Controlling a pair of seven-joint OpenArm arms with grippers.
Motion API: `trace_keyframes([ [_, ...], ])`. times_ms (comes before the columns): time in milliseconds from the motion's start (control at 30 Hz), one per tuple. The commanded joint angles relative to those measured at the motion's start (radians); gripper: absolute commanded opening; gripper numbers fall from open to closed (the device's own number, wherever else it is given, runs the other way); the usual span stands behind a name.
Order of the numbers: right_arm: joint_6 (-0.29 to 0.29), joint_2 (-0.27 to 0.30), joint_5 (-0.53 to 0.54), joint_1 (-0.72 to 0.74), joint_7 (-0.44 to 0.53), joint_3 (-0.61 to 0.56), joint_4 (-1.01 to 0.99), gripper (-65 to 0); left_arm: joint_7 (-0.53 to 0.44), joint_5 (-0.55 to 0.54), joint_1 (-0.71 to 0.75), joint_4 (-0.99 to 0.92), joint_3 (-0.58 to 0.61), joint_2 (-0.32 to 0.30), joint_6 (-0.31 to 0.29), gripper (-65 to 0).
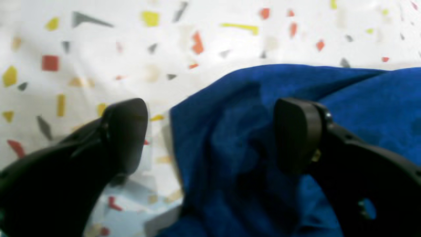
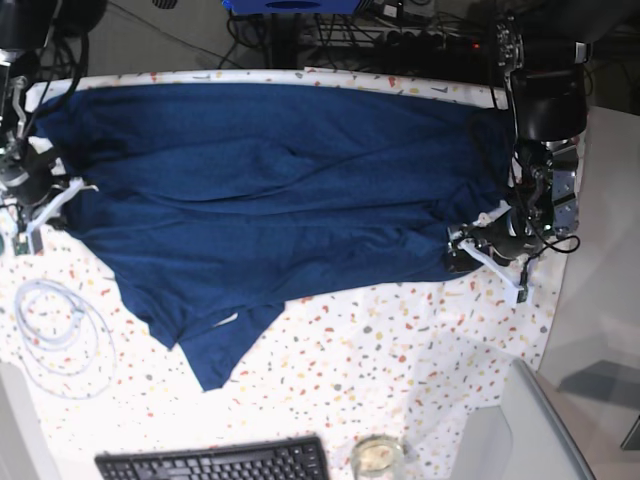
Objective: Layout the t-shirt on the table in an organized manner, then fold the t-shirt properly
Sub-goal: 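Drag the shirt side with the left gripper outward to flatten it, then grasp the shirt edge with the right gripper near the cable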
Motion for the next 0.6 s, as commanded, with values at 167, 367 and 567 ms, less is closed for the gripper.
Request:
trace_keyframes([
  [167, 0.004, 0.017, 0.011, 0.145, 0.023, 0.0, 0.014, -64.5, -0.001, -0.011, -0.016, 0.006, -0.001, -0.01, -0.009, -56.9],
  [367, 0.005, 0.066, 0.011, 0.397, 0.028, -0.242, -0.265, -38.4, 0.001, -0.01, -0.033, 0.039, -0.001, -0.011, -0.006, -65.0],
  [567, 0.004, 0.066, 0.013, 0.598, 0.148, -0.357, -0.598, -27.9, 0.008, -0.005, -0.046, 0.154, -0.001, -0.015, -0.005, -65.0],
])
